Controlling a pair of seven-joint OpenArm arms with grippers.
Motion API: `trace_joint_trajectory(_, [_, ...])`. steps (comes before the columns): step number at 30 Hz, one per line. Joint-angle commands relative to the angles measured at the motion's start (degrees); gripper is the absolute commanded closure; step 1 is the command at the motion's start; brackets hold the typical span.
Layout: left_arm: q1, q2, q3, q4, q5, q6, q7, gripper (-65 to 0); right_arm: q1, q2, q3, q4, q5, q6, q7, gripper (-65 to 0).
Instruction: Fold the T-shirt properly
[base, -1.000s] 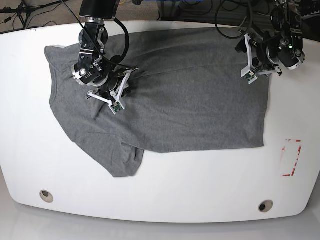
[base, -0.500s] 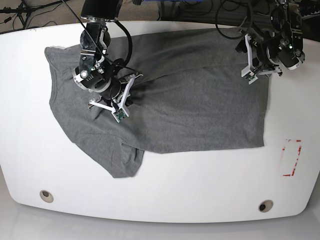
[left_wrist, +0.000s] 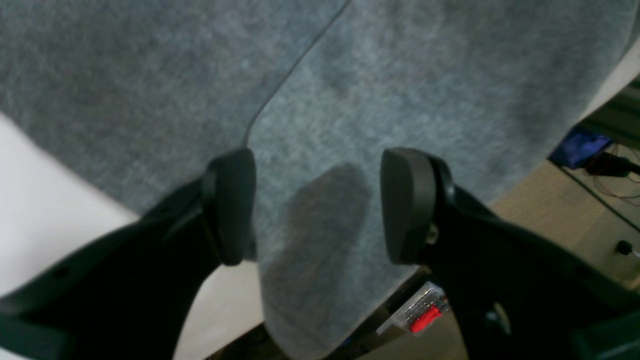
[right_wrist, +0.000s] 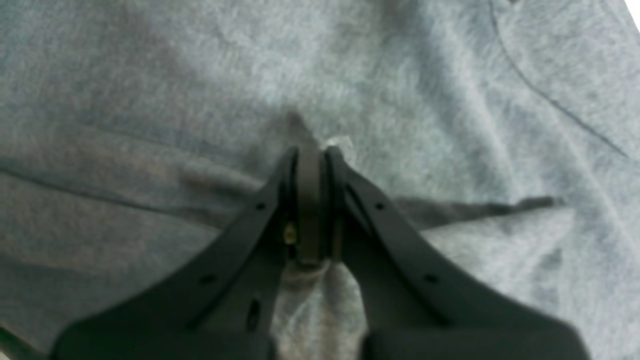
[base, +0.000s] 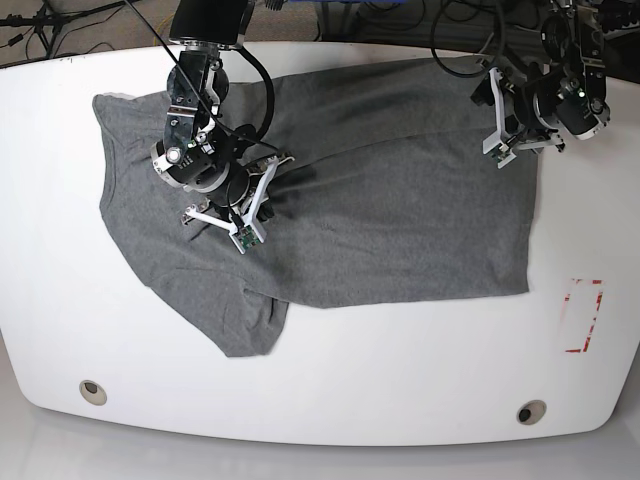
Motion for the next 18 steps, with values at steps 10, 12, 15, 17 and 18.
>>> trace_joint_trajectory(10, [-0.3,-0.7,-0.3,0.8,-0.5,-0.1,-0.4,-37.2,2.4,0.5,0.3,2.7,1.0,-0.1,0.9,-44.2])
trace_joint_trajectory(12, [-0.4,-1.5,0.0,0.8,-0.7,-0.1,-0.4,-37.2,1.1,1.4,0.2,6.2,1.1,-0.1,0.9,-48.5])
trace_joint_trajectory(15, [-0.4,-1.9,0.0,1.2,-0.9,-0.1,-0.1,-37.2,-0.9,1.8,0.3,11.3,0.9,-0.1,0.9,-48.2])
trace_joint_trajectory(17, [-0.4,-1.9,0.1,1.7,-1.6,-0.1,0.1,-37.2,-2.4,1.9,0.6,13.8,0.6,-0.1,0.8,-45.7])
trace_joint_trajectory(18, [-0.5,-2.1,0.1,2.1,-2.3,-0.1,0.3,-37.2,-3.1,2.0,1.3,14.5,0.6,-0.1,0.8,-44.5])
